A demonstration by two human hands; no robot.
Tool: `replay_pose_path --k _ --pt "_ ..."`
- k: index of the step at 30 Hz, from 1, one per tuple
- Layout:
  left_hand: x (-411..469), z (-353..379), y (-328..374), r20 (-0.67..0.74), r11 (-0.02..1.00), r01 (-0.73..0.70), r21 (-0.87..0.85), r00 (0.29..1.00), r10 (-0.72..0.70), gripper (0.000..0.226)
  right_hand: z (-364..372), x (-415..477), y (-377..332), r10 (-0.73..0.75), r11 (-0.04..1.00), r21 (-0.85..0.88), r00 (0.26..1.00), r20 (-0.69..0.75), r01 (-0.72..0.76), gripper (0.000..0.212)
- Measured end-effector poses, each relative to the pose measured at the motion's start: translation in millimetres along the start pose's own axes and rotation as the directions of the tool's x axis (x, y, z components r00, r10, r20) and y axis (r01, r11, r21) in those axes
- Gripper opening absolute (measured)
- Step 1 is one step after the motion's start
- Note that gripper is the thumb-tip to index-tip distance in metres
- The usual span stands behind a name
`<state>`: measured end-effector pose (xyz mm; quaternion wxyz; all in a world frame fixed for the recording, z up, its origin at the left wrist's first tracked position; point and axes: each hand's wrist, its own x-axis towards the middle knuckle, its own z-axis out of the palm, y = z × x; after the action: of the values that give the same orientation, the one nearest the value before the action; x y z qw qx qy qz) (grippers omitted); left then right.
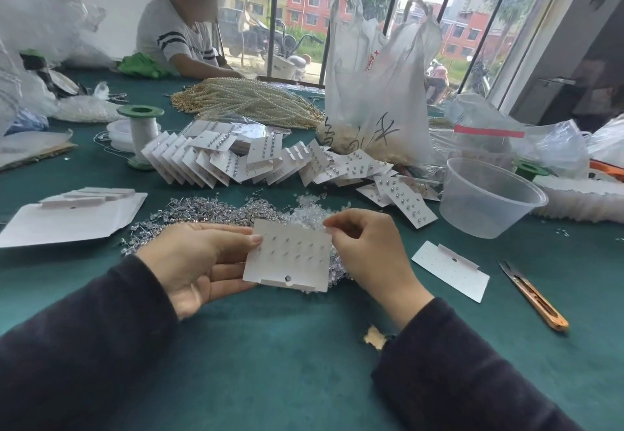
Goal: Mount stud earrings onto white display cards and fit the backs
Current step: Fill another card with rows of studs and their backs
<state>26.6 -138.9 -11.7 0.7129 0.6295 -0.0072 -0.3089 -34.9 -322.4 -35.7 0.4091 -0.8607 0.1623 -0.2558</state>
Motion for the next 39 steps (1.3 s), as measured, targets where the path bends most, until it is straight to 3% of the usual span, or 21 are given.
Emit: replay_pose_path --k 8,14,19,39 --pt "0 2 -3 -0.003 1.0 0.025 -0.013 1.0 -0.025 0.005 -5 -5 -11 -0.036 0.994 0.103 0.995 -0.09 0.045 0.022" --pt "1 5 -5 -0.009 0.999 0.025 -0.035 1.0 -0.025 0.006 4 -19 -34 -0.123 0.973 0.188 0.988 -0.091 0.138 0.012" --pt "1 7 -8 -0.006 0.999 0.01 -0.045 1.0 -0.01 0.004 20 -30 -41 -0.323 0.945 0.04 0.946 -0.036 0.325 0.01" --pt "0 9 -11 -0.05 0.997 -0.03 -0.066 0.998 0.027 0.01 31 -33 -38 -0.315 0.949 0.0 0.949 0.027 0.315 0.008"
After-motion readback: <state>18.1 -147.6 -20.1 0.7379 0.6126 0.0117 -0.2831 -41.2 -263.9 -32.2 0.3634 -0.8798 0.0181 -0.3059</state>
